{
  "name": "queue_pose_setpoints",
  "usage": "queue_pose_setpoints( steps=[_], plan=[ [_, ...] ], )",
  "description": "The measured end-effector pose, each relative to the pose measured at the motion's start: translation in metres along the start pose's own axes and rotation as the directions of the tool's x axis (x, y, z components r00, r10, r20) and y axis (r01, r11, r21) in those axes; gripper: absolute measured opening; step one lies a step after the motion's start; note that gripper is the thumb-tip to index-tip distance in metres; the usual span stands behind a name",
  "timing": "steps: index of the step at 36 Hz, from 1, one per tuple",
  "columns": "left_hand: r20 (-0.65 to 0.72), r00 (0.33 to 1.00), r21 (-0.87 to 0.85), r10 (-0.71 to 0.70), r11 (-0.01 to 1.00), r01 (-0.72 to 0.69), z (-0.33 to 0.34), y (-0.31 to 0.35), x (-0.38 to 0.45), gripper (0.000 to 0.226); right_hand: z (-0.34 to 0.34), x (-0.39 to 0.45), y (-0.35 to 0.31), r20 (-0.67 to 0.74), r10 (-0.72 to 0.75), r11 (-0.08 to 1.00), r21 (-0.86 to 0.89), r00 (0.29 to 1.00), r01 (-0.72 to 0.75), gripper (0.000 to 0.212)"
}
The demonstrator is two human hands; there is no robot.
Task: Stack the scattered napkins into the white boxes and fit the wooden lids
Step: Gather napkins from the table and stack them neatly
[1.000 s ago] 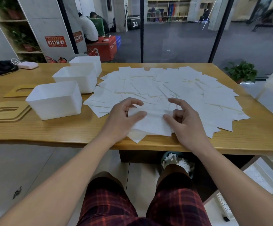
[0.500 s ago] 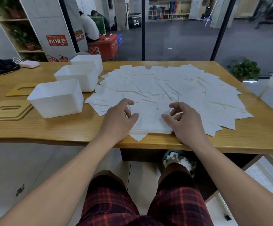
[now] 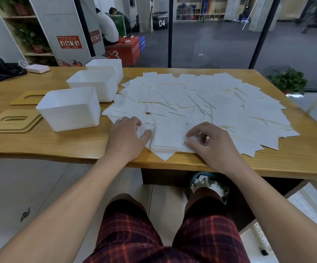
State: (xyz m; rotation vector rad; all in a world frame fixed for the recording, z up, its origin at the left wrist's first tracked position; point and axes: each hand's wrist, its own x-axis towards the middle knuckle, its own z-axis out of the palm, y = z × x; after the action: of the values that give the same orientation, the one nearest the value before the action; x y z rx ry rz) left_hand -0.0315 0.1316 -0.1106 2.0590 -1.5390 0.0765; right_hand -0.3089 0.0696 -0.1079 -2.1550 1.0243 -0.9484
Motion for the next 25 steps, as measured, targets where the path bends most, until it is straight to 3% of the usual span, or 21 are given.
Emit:
queue_pose_setpoints(
  steps=[25],
  plan=[
    [0.019,0.999,0.106,-0.050,0.993,0.048,-0.0008,0.0080,-0.0020,0.042,0.0026,-0.0010,0.0001,-0.022,-0.041,0.996,-0.080,0.999,0.039,0.006]
  ],
)
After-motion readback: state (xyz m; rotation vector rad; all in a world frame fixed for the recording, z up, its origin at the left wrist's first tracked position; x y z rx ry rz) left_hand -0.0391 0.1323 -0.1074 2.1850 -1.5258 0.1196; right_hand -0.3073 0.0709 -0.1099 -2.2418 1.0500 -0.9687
